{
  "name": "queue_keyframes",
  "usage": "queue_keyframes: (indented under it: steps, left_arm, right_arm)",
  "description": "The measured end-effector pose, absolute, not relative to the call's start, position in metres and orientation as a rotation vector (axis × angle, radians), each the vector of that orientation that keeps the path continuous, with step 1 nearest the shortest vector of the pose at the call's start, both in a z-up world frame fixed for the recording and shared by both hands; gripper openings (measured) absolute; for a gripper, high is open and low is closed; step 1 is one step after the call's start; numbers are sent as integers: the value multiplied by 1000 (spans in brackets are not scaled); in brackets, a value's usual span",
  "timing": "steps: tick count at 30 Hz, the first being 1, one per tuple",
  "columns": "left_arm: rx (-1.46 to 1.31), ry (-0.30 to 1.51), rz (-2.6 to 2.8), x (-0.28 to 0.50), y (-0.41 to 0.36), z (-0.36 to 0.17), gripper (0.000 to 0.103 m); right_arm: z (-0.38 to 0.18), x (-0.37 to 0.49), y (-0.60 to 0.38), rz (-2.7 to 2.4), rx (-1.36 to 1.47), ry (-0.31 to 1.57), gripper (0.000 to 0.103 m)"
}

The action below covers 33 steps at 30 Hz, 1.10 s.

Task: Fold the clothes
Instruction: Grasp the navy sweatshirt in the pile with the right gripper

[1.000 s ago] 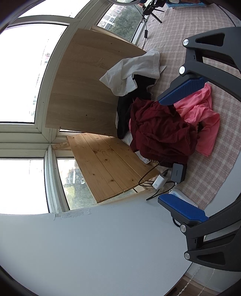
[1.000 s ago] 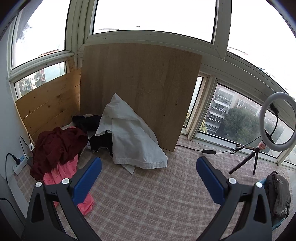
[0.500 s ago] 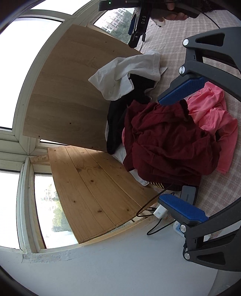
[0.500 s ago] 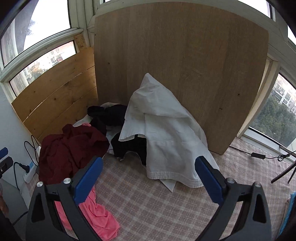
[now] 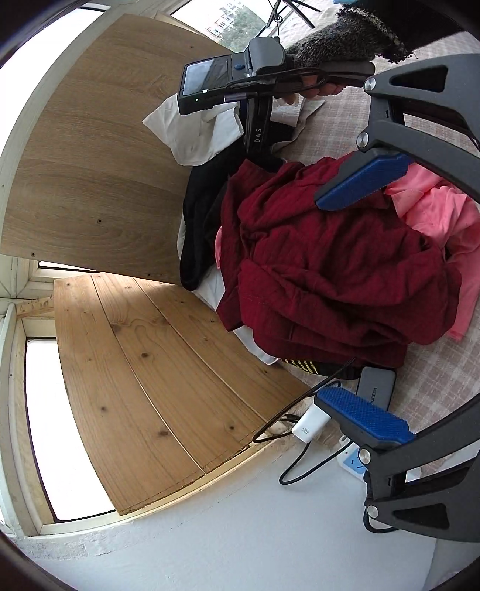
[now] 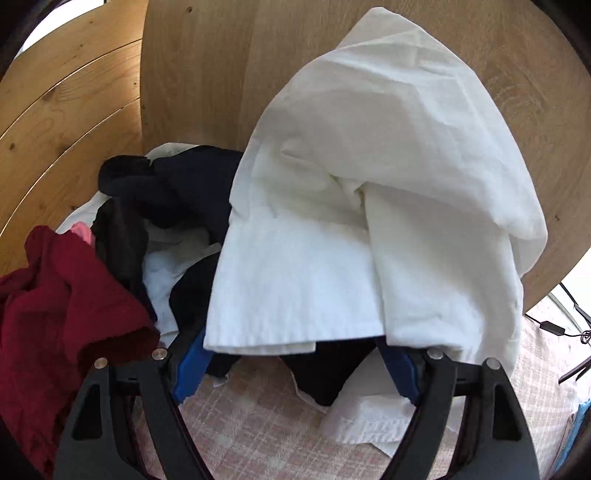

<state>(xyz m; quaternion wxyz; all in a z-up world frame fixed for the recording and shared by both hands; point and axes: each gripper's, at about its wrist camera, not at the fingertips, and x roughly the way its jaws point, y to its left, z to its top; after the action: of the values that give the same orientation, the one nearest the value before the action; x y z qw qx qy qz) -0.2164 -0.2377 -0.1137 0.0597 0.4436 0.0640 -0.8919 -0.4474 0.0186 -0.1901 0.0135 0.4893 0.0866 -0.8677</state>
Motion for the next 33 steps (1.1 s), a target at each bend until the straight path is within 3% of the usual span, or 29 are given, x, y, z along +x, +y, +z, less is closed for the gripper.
queue_keyframes:
  steps: [4, 6, 7, 11, 13, 15, 17, 18, 23, 27, 28, 29, 30, 33]
  left_arm:
    - [1351, 195, -2715, -222, -236, -114, 97]
    - [1342, 180, -2727, -222, -235, -113, 97]
    - [1337, 173, -2733, -222, -235, -112, 97]
    - [1350, 180, -2729, -225, -236, -115, 97]
    - [1351, 191, -2731, -226, -236, -116, 97]
    - [1353, 199, -2733, -226, -236, -117, 97]
    - [1358, 205, -2736, -227, -235, -118, 97]
    - [1358, 203, -2739, -227, -235, -118, 97]
    - [1354, 175, -2737, -224, -236, -117, 97]
    - [1361, 186, -2699, -225, -247, -121, 97]
    - [1361, 193, -2688, -225, -250, -122, 97]
    - [1360, 203, -2682, -225, -253, -123, 97]
    - [1359, 214, -2677, -224, -255, -124, 97]
    - [1363, 227, -2674, -223, -257, -125, 97]
  right_arm:
    - [-212, -466, 9, -2706, 1570, 466, 81]
    - [-203, -459, 14, -2633, 1573, 352, 46]
    - [-199, -455, 17, -2594, 1573, 293, 2]
    - [-162, -427, 26, -2396, 1552, 93, 2]
    - [-134, -405, 15, -2332, 1496, 136, 7]
    - [-106, -395, 0, -2342, 1377, 226, 26]
    - [-86, -397, -18, -2382, 1255, 355, 81]
    - [-80, -404, -28, -2417, 1191, 443, 82]
    - [-134, -484, -70, -2378, 1240, 799, 82]
    - [-131, -502, -67, -2355, 1295, 738, 82]
    - [-130, -507, -66, -2349, 1308, 721, 78]
    - [-129, -511, -65, -2343, 1322, 705, 47]
    - [-128, -516, -64, -2337, 1335, 688, 29]
    - [-126, -529, -61, -2319, 1373, 638, 17]
